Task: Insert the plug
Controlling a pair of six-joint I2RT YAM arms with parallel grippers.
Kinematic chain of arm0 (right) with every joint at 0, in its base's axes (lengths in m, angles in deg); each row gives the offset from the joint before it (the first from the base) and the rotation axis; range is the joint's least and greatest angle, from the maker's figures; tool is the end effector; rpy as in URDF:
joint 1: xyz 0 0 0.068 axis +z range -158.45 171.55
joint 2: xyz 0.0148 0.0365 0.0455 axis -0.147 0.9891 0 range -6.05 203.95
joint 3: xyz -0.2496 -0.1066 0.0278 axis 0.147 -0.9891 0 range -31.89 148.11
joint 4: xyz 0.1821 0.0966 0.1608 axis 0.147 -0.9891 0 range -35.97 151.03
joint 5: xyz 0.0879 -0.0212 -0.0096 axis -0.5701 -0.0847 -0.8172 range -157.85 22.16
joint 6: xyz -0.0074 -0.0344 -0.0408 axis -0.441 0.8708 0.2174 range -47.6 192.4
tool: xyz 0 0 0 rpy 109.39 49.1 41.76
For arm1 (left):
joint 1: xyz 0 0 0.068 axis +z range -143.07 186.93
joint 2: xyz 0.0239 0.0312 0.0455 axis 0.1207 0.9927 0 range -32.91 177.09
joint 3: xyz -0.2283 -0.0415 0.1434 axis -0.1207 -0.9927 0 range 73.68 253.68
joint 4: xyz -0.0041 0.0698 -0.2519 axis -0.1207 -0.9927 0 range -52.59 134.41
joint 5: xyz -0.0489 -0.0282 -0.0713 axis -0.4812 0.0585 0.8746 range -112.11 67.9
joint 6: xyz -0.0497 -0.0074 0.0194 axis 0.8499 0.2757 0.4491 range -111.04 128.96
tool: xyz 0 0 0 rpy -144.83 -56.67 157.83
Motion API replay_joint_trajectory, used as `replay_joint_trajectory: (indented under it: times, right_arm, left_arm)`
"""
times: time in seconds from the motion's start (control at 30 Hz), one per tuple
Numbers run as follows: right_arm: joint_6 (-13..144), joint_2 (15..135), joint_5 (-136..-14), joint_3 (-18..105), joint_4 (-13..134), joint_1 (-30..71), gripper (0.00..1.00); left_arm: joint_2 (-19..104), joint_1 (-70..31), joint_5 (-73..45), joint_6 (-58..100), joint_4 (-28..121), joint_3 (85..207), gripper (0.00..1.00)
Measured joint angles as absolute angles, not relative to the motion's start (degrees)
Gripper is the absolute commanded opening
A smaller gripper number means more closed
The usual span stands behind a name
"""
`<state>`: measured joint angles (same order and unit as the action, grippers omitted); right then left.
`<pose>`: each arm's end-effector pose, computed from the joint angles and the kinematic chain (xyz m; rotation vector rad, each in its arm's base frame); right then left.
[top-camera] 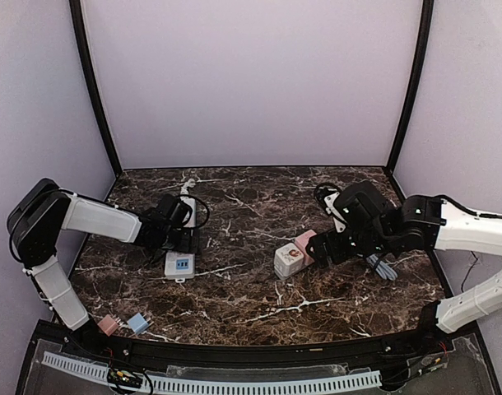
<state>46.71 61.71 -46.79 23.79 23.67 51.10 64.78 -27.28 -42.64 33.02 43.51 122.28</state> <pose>0.1335 0.2021 0.2838 -0.5345 2.3145 0.2690 0.2800 -0.1752 0.1470 0.0540 2.3705 -0.0448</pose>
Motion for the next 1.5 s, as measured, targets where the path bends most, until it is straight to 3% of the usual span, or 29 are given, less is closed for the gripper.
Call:
replay_joint_trajectory:
  times: [0.2, 0.5, 0.77, 1.07, 1.33, 1.47, 1.5]
  right_arm:
    - [46.7, 60.4, -46.8, 23.5, 23.8, 51.1, 0.99]
    - [46.7, 58.1, -46.8, 23.2, 23.8, 51.1, 0.99]
    - [46.7, 58.1, -46.7, 23.2, 23.7, 51.1, 0.99]
    - [46.6, 58.1, -46.7, 23.2, 23.6, 51.1, 0.99]
    - [46.6, 57.4, -46.7, 23.2, 23.1, 51.1, 0.99]
    - [46.6, 57.0, -46.7, 23.2, 23.0, 51.1, 0.99]
    - [46.6, 57.0, -46.7, 23.2, 22.9, 51.1, 0.99]
  left_arm:
    - [66.8, -27.3, -42.5, 33.7, 44.2, 122.2, 0.8]
    - [66.8, -26.8, -39.6, 30.8, 49.6, 120.2, 0.62]
    - [65.3, -28.2, -34.2, 24.5, 56.7, 116.1, 0.57]
    - [64.9, -38.6, -28.9, 14.9, 56.3, 116.2, 0.52]
    - [64.9, -43.2, -22.3, 7.6, 55.9, 116.4, 0.58]
    - [64.8, -43.9, -21.6, 6.6, 55.6, 116.4, 0.74]
    - [64.6, -43.9, -21.6, 6.6, 55.4, 116.4, 0.86]
